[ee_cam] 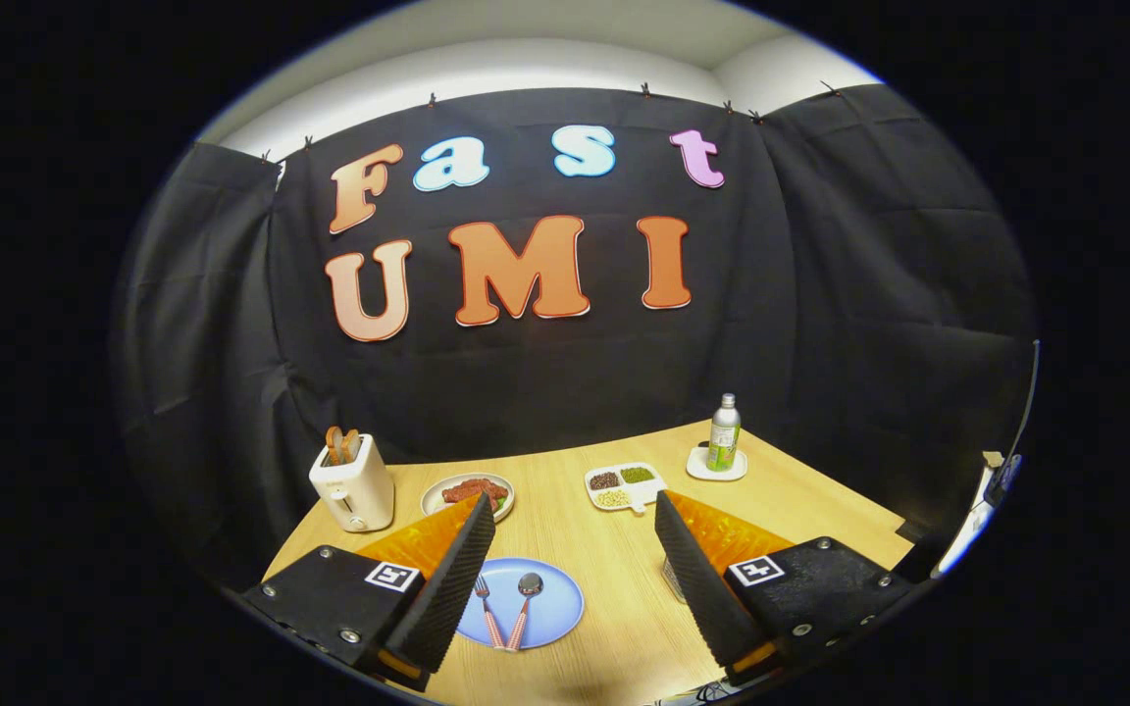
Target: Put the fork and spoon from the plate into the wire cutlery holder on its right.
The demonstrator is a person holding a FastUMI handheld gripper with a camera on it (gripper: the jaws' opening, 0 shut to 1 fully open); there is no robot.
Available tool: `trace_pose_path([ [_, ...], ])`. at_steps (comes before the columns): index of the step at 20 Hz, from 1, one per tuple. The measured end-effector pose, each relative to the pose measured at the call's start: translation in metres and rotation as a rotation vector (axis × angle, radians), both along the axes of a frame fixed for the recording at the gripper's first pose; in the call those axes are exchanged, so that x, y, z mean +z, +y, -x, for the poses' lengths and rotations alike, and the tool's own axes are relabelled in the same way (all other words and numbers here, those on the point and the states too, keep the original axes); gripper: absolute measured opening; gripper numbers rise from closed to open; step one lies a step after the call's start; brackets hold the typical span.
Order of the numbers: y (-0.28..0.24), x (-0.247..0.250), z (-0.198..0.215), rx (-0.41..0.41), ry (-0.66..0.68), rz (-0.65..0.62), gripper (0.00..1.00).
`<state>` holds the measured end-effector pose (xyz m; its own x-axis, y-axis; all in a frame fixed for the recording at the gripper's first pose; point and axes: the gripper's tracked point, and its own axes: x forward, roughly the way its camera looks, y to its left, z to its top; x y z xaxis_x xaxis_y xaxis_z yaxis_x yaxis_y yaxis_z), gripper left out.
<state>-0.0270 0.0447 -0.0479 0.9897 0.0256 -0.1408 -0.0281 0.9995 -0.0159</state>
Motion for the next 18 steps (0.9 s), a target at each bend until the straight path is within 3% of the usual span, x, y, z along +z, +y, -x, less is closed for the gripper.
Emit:
trace_pose_path([
  [9,0.002,-0.037,-0.006,-0.007,0.055,0.009,0.98],
  [18,0.033,-0.149,-0.034,0.063,0.227,0.065,0.98],
])
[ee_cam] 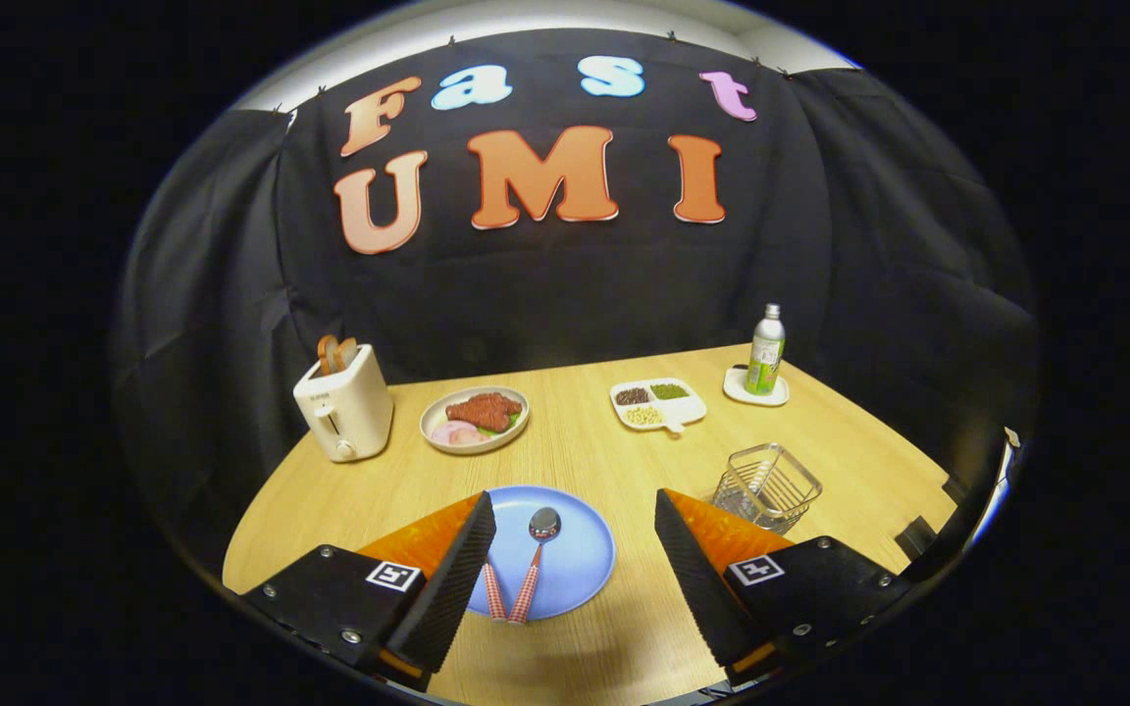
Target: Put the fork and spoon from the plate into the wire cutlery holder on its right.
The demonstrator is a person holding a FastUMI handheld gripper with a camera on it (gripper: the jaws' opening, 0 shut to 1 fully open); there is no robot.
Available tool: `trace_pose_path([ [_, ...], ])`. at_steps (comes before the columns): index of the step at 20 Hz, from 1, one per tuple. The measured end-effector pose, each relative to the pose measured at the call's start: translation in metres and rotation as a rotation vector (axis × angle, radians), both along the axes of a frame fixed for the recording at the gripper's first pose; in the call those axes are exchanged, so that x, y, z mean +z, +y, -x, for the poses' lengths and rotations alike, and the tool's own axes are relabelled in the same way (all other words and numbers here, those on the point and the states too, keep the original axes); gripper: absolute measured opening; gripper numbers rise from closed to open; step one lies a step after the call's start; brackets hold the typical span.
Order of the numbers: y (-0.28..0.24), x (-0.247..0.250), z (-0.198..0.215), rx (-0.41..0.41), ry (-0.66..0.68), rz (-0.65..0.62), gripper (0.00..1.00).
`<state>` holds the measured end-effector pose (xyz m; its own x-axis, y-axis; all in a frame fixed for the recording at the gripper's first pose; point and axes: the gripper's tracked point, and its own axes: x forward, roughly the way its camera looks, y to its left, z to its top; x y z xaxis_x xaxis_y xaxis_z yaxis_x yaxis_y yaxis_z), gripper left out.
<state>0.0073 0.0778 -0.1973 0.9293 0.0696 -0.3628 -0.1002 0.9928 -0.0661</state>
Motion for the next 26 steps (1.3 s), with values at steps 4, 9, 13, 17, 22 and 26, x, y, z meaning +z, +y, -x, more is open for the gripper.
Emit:
trace_pose_path([
  [4,0.009,-0.060,-0.010,0.028,0.122,0.034,0.92],
  [9,0.016,-0.105,-0.016,0.042,0.240,0.073,0.81],
  [13,0.018,-0.122,-0.017,0.051,0.285,0.119,0.81],
  [17,0.019,-0.135,-0.015,0.049,0.323,0.135,0.70],
  [22,0.022,-0.148,-0.015,0.057,0.375,0.142,0.57],
  [26,0.025,-0.154,-0.016,0.060,0.401,0.139,0.43],
])
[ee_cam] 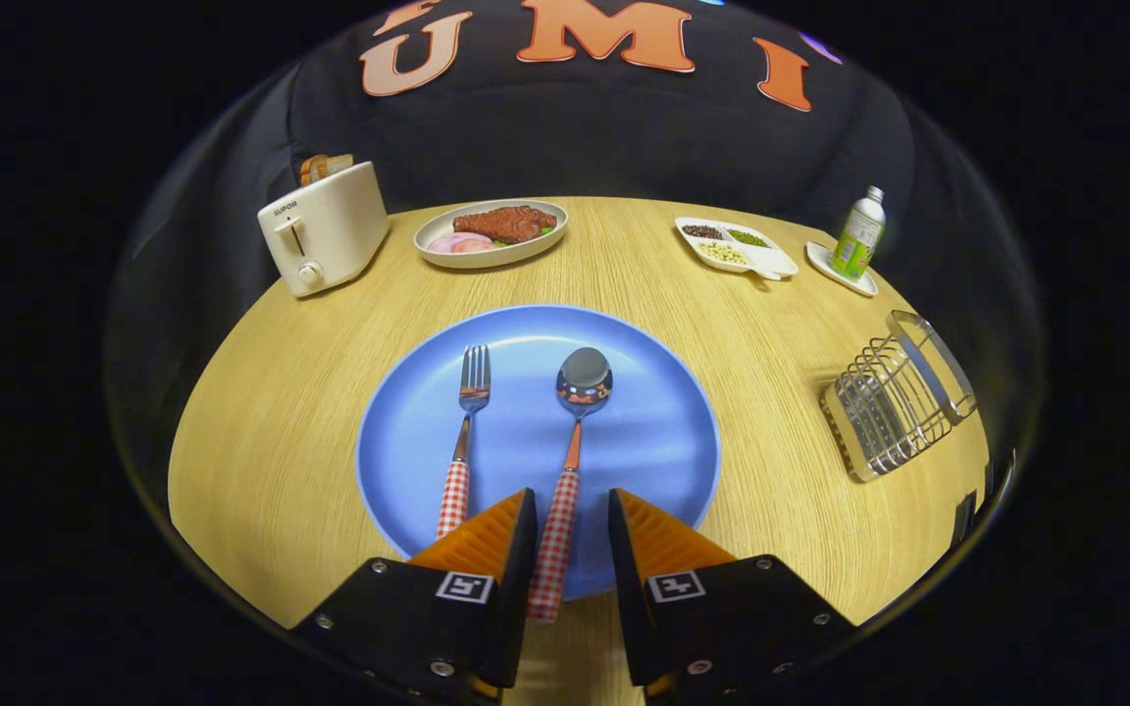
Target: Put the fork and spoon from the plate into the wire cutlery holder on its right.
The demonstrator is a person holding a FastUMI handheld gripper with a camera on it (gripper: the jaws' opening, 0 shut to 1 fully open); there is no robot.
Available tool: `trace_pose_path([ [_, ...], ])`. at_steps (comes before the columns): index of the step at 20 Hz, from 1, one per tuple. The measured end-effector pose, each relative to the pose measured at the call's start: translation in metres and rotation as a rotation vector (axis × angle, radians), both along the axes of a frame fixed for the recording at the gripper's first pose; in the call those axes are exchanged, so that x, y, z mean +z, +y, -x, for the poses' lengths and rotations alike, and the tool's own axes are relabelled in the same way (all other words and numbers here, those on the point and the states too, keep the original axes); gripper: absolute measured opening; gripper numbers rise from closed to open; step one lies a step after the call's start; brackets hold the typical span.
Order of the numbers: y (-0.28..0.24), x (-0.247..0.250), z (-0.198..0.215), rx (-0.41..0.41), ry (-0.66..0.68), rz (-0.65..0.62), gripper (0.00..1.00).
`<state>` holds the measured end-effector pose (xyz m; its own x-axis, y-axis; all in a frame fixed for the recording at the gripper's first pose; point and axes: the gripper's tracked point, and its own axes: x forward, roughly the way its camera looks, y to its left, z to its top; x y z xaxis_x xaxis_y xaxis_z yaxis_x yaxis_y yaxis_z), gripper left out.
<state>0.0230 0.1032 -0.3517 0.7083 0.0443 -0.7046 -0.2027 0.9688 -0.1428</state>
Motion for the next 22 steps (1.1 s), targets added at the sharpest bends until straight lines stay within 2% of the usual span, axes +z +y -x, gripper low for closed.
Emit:
trace_pose_path([
  [1,0.001,0.000,-0.001,-0.003,0.000,0.000,0.39],
  [4,-0.001,-0.001,-0.003,-0.023,0.010,-0.021,0.12],
  [6,-0.001,0.004,-0.005,-0.033,0.009,-0.050,0.07],
  [14,-0.020,0.078,-0.008,0.003,-0.044,-0.116,0.06],
  [18,-0.053,0.127,-0.012,0.011,-0.082,-0.109,0.06],
  [22,-0.091,0.167,-0.014,-0.019,-0.116,-0.128,0.06],
])
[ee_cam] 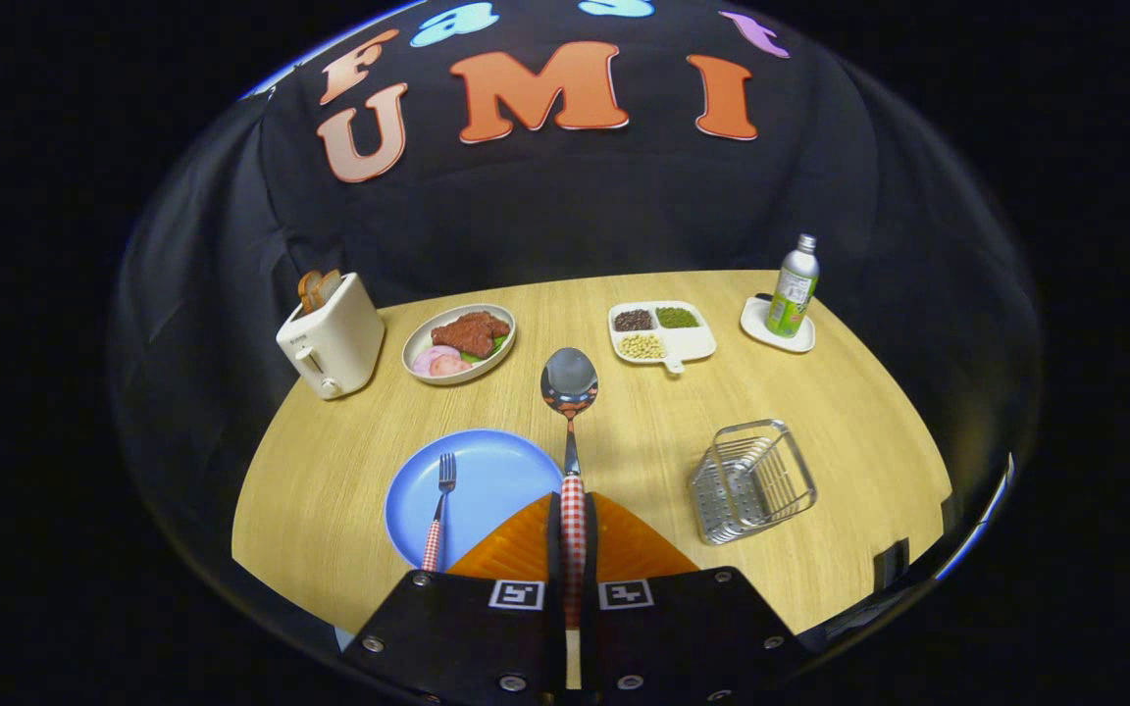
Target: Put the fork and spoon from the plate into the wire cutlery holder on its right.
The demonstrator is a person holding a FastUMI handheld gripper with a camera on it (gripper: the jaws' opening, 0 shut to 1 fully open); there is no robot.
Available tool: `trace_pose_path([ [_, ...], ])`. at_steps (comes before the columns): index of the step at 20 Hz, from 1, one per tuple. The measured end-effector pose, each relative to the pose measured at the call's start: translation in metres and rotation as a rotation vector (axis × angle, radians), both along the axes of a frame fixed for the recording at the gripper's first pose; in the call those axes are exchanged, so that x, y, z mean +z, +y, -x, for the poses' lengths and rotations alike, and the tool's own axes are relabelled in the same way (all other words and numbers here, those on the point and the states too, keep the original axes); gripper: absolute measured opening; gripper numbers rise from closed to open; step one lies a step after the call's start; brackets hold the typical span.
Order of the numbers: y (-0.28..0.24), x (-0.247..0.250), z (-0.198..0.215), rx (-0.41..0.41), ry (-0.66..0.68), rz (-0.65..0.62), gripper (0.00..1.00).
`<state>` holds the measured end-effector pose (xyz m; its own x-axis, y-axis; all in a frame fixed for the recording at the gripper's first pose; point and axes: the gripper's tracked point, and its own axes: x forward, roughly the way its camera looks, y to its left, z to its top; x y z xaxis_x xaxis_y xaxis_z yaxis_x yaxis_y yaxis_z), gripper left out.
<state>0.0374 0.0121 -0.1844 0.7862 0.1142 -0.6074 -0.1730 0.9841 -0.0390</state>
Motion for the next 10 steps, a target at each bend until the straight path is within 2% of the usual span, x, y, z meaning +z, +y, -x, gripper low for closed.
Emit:
trace_pose_path([
  [5,-0.056,0.034,-0.001,-0.021,-0.031,0.041,0.06],
  [10,-0.110,0.044,0.008,-0.014,0.029,0.102,0.06],
])
